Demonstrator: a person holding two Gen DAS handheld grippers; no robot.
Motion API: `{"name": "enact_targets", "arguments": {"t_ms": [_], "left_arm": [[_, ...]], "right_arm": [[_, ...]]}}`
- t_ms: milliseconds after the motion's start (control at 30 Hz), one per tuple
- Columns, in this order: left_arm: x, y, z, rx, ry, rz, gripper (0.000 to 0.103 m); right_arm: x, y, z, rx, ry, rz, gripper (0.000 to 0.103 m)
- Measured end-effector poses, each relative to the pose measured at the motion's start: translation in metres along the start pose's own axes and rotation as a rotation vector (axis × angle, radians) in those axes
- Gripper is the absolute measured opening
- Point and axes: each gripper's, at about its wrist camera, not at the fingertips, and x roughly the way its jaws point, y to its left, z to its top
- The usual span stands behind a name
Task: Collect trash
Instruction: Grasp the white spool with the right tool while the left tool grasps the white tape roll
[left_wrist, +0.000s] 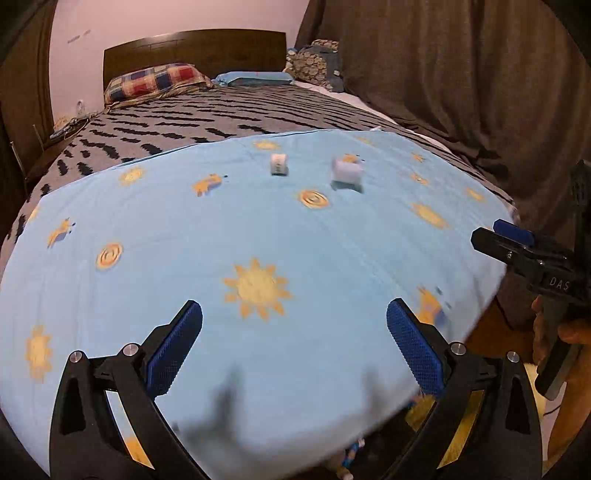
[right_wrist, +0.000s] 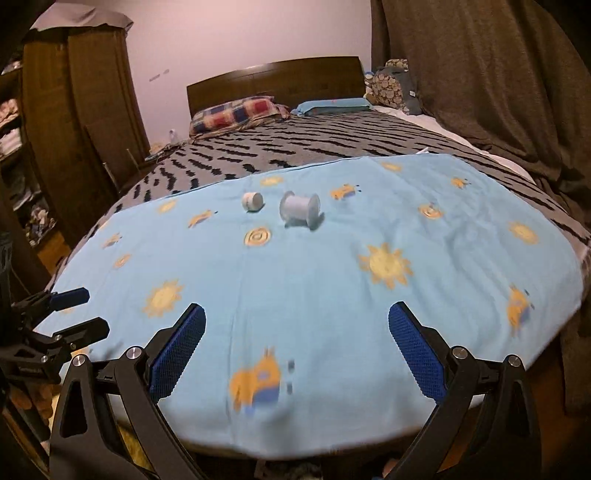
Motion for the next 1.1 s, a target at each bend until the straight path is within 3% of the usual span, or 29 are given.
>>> {"name": "enact_targets", "arguments": {"t_ms": [467,567,667,733,767,1000,1100], "left_arm": [[0.086,0.041,0.069,0.012,0.038,0.041,0.095],[0.099,0.044,0.078,0.022,0.049,0.034,0.095],[0.114,0.045,0.089,0.038,0.06,0.029,0.095],[0.123,0.045,0.097,0.039,0.07,0.019,0.095],[0.129,0.045,0.103,0.04,0.073,0.015,0.095],[0.174,0.034,0.14,0.035,0.072,0.005,0.094],[0.198,0.027,0.152,0.036,0.08,-0.002,0.083]], "right_arm": [[0.139,0.013,0.078,0.083,0.051,0.016,0.099],[0.172,0.014,0.088,0.098,0.099,-0.02,0.091],[0.203,0.008,0.091,0.122,0.163,-0.048,0.075],[0.214,0.005,0.091,0.113,0.185,-0.063,0.05],[0.216,0.002,0.091,0.108,0.189,-0.066,0.046],[0.207,-0.02,0.11,0.059,0.118,-0.05,0.046],[0.202,-0.032,0.116,0.062,0.098,-0.058,0.046]]}}
